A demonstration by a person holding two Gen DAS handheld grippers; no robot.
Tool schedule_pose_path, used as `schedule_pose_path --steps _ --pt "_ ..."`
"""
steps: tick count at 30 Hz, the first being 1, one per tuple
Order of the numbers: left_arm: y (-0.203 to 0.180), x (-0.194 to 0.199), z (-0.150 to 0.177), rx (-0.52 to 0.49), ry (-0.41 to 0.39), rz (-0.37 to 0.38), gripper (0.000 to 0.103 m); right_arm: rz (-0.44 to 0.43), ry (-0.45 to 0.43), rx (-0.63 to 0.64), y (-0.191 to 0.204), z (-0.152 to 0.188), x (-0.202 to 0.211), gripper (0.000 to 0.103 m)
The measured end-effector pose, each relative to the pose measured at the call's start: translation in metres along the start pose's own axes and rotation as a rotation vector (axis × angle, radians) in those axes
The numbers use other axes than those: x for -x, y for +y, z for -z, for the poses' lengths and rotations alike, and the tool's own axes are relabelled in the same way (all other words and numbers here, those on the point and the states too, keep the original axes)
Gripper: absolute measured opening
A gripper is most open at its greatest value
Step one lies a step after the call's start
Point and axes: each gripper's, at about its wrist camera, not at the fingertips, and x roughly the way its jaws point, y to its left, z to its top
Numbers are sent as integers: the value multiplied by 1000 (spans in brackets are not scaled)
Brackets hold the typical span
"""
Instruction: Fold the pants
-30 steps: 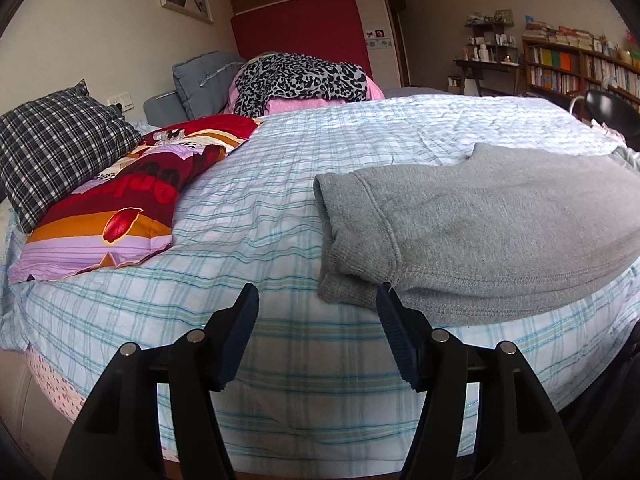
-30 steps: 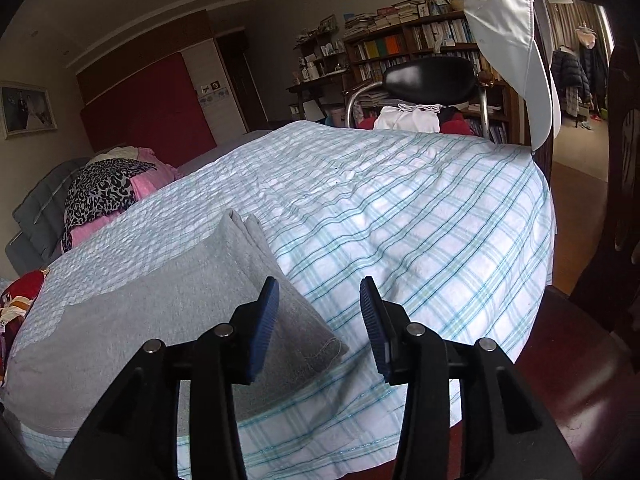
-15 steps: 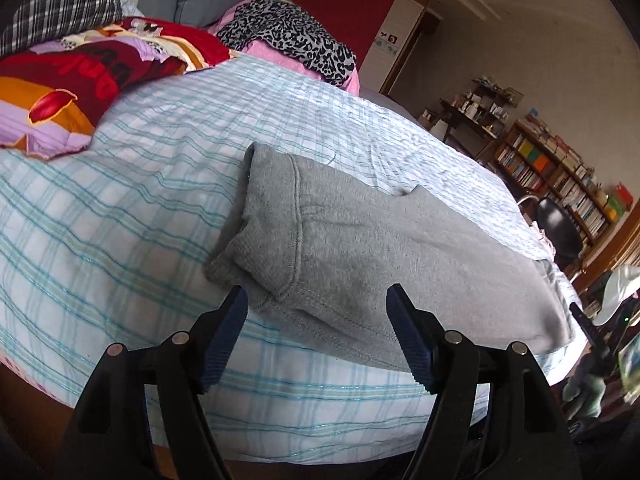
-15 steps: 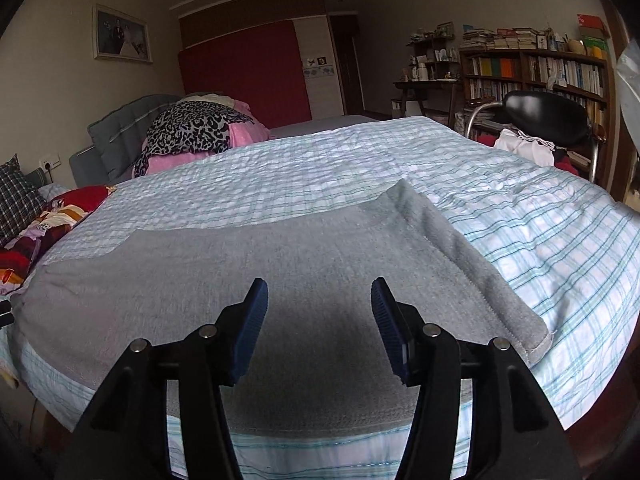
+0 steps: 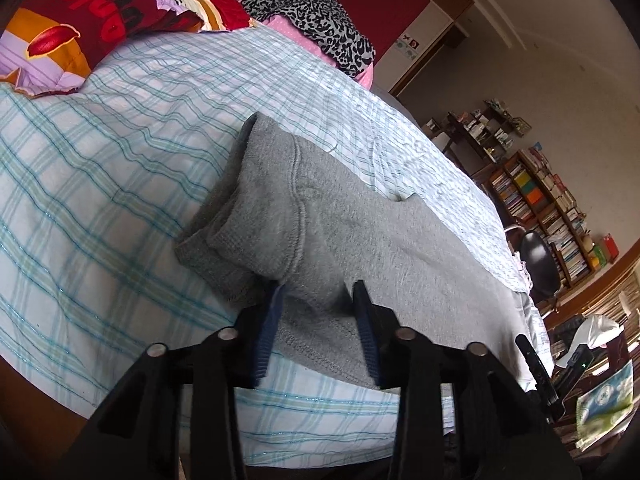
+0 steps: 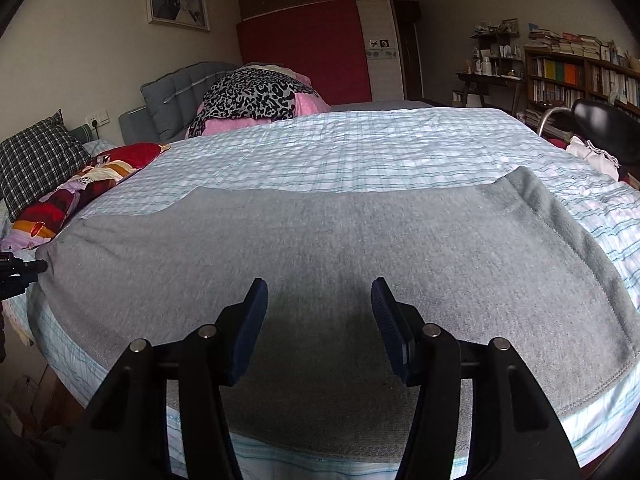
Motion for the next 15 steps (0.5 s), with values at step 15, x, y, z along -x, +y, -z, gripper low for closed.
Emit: schedule_pose_path --steps 15 --pt "20 23 23 -68 -57 -307 0 -36 74 38 10 13 -18 64"
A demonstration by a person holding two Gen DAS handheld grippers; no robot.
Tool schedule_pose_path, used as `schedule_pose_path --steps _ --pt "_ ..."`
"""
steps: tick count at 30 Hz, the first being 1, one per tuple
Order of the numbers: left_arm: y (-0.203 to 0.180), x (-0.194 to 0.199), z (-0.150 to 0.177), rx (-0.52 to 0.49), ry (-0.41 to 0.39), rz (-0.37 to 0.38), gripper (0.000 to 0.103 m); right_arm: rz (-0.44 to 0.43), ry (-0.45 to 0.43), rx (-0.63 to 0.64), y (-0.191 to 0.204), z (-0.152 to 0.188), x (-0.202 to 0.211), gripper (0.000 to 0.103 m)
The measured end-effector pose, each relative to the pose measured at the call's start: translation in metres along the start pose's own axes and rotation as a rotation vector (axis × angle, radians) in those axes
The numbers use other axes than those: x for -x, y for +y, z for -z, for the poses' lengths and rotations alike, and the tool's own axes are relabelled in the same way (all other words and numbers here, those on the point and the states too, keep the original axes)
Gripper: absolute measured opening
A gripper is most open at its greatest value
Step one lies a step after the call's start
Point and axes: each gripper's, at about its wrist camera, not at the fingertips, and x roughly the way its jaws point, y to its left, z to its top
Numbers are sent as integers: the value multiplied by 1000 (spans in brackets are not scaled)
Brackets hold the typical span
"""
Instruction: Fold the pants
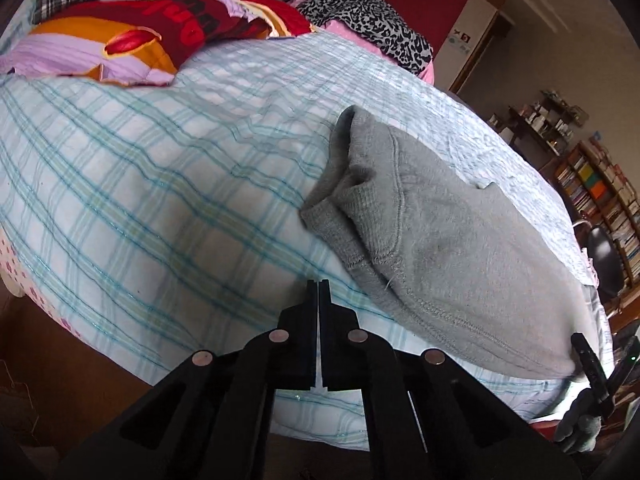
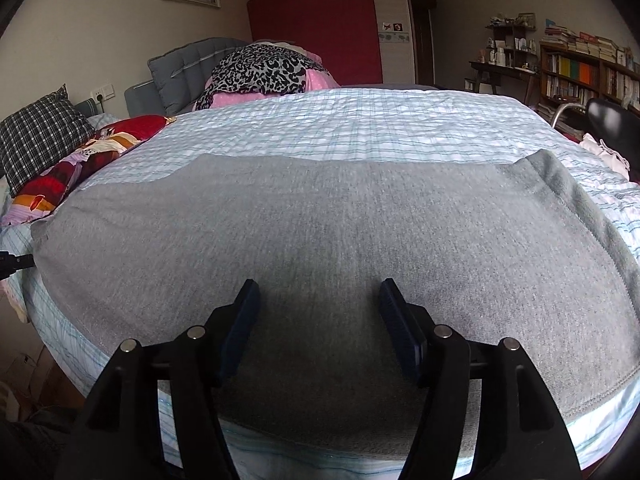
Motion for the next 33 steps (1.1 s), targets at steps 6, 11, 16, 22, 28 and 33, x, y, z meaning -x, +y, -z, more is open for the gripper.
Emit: schedule_pose_path --steps 6,11,16,22,28,33 --pt "-53 13 -12 -144 -93 -24 1 -131 10 76 44 -16 -8 64" --pt "-108 10 -14 -265 -147 90 49 -201 60 218 93 -13 -21 64" --pt "-168 -12 8 -485 -136 129 55 -209 102 305 112 3 -23 66" --pt "-184 -59 43 -585 38 129 55 -252 130 304 104 17 -19 67" --pt "-178 -47 67 -622 24 136 55 -277 127 294 99 19 -16 67" --pt "-179 -41 60 -625 66 149 55 -320 129 257 93 11 -12 67"
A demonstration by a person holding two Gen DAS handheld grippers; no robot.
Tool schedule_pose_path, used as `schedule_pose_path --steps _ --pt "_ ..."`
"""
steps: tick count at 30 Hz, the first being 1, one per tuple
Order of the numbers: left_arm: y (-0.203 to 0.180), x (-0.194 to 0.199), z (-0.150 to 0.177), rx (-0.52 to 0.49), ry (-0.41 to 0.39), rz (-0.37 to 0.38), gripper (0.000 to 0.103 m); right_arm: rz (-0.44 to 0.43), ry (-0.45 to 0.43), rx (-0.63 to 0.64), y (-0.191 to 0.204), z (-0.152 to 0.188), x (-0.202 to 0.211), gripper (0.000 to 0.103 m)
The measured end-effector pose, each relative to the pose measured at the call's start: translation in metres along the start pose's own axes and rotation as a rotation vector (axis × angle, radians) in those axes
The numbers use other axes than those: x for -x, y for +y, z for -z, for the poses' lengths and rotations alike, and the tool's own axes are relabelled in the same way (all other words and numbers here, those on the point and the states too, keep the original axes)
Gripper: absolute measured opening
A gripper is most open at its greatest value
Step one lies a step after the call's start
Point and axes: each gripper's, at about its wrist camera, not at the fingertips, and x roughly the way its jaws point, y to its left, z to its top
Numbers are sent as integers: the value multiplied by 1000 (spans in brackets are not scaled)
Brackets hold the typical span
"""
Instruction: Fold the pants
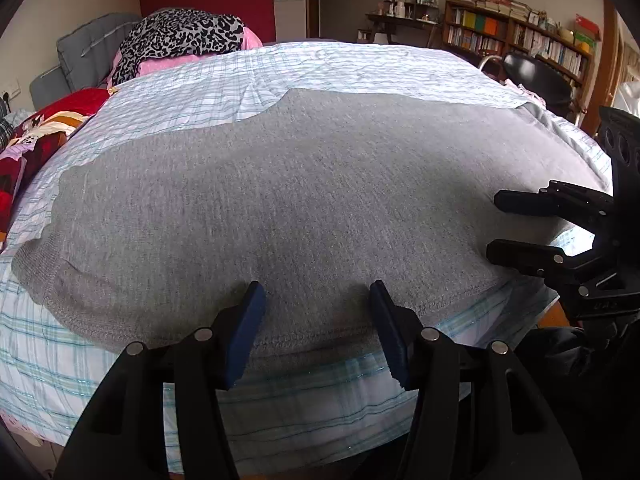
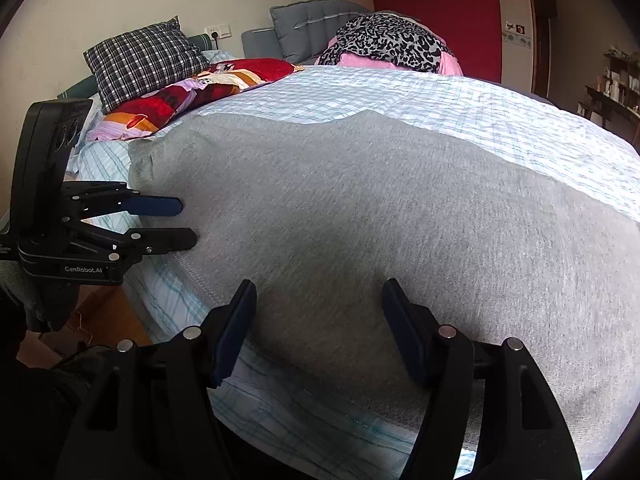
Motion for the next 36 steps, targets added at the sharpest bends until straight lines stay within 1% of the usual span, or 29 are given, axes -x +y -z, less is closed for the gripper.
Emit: schedule_pose_path --steps 3,4,6,8,11,13,15,17,20,22,25,28,33,36 --pt "-1 4 -12 12 -24 42 55 -18 -16 -42 -7 -4 7 67" --pt "-2 4 -18 14 -37 45 55 -20 -20 -52 -9 -5 8 67" --pt "-6 3 -31 8 -66 30 55 -9 -27 -71 -13 -9 10 67" --pt "-8 -3 -44 10 -91 15 59 11 -31 -94 -19 -13 12 67" --pt "-7 -18 -60 40 -83 20 60 42 -30 -138 -34 -21 15 67" --pt "-6 -28 -64 47 -67 30 60 73 -22 -169 -45 -30 16 67" --pt "-4 -39 -62 60 -33 31 60 86 -12 -194 -57 -42 15 67" --pt "-2 -43 -53 58 -19 39 61 81 4 -219 -70 -55 12 67" --pt "-3 -35 -37 53 -33 50 61 48 28 -241 -86 -78 2 67" --pt "-3 -30 -27 62 -41 61 61 44 39 -229 -89 -94 -9 67" --pt "-3 -25 -18 49 -53 69 61 41 53 -202 -90 -118 -28 67" --pt "1 -23 -17 66 -57 92 61 -11 79 -216 -95 -143 -51 67" --pt "2 -23 -15 62 -70 110 62 -56 115 -226 -99 -178 -94 67" --pt "4 -22 -13 61 -78 127 63 -115 152 -263 -103 -199 -124 67"
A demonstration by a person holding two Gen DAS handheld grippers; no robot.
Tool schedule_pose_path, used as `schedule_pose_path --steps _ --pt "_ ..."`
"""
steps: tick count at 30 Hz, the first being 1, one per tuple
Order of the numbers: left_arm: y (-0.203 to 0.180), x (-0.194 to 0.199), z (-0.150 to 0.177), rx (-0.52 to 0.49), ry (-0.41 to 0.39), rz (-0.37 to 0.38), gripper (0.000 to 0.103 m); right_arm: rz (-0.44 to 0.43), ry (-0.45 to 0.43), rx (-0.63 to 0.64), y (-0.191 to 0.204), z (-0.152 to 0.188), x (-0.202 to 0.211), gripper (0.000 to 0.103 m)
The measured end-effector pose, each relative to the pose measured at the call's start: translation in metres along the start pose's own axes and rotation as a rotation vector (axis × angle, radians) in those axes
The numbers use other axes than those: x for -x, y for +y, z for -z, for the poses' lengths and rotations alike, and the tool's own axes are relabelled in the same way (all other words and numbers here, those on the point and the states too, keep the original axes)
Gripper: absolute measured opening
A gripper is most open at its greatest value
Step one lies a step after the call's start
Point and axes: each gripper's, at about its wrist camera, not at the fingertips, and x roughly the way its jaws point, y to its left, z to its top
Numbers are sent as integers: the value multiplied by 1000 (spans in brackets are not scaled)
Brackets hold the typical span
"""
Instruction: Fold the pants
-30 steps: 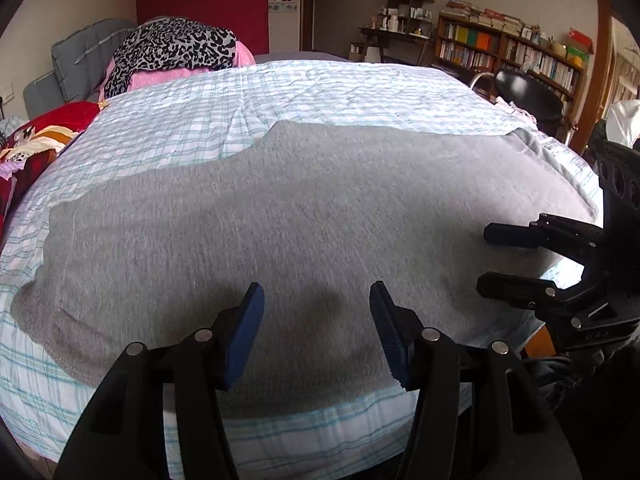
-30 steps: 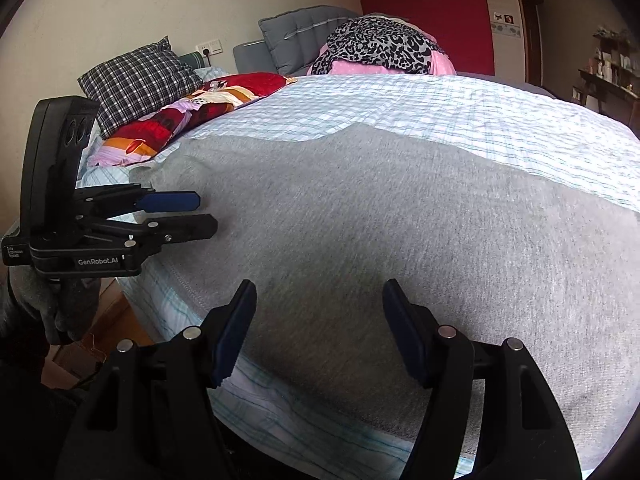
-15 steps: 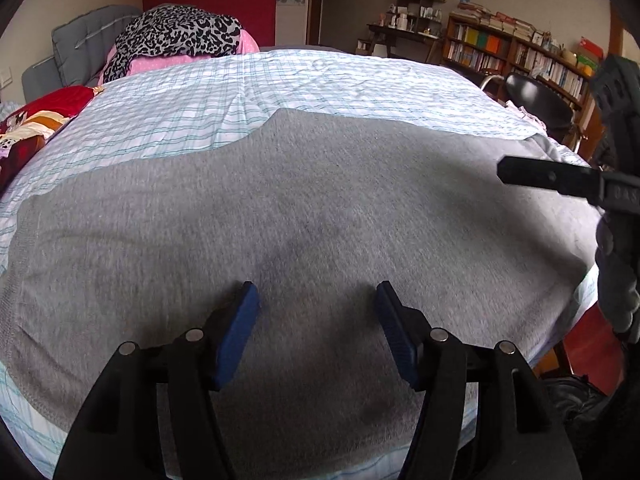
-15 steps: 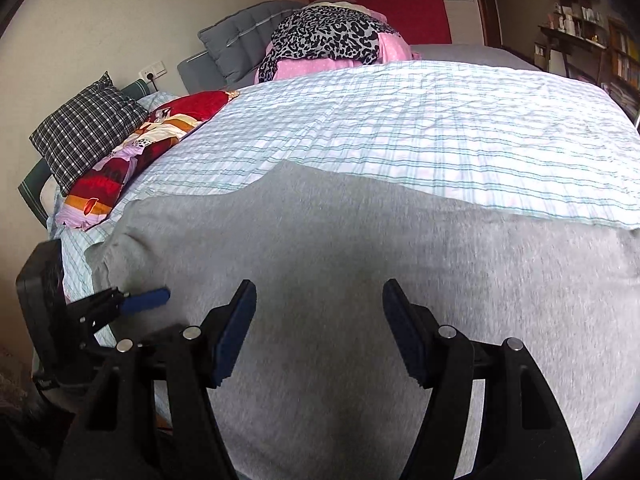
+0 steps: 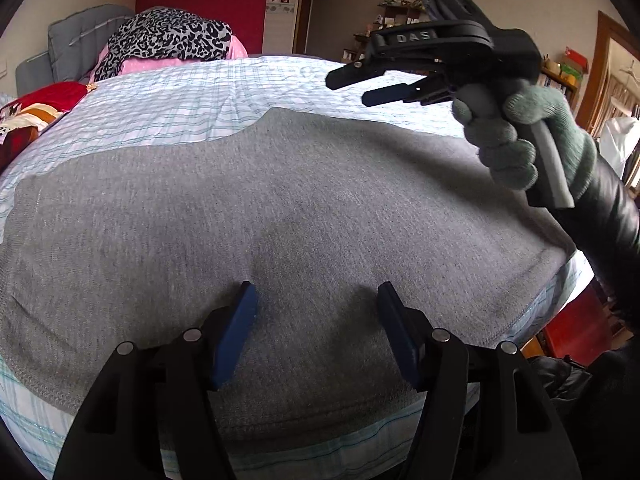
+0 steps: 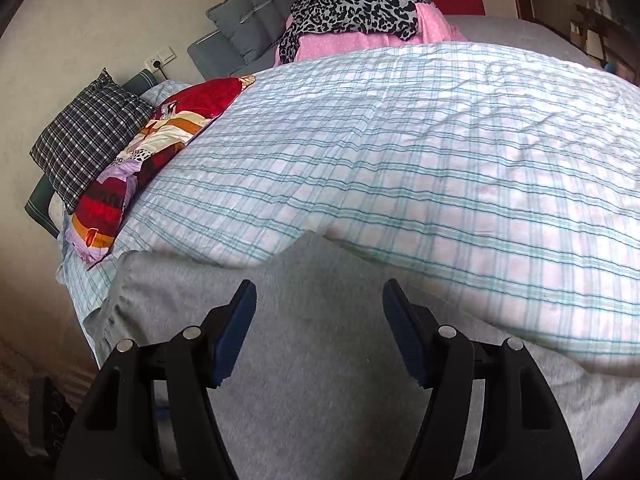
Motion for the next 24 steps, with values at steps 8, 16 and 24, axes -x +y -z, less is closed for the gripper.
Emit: schedule_pose_path --steps 8,16,24 --pt "3 1 2 6 -11 36 66 -100 125 -75 -7 -51 -67 67" --pt "6 2 3 -1 -18 63 68 -198 254 -45 2 -40 -79 67" --pt "1 -2 3 -26 -26 67 77 -276 315 -25 7 -27 -76 67"
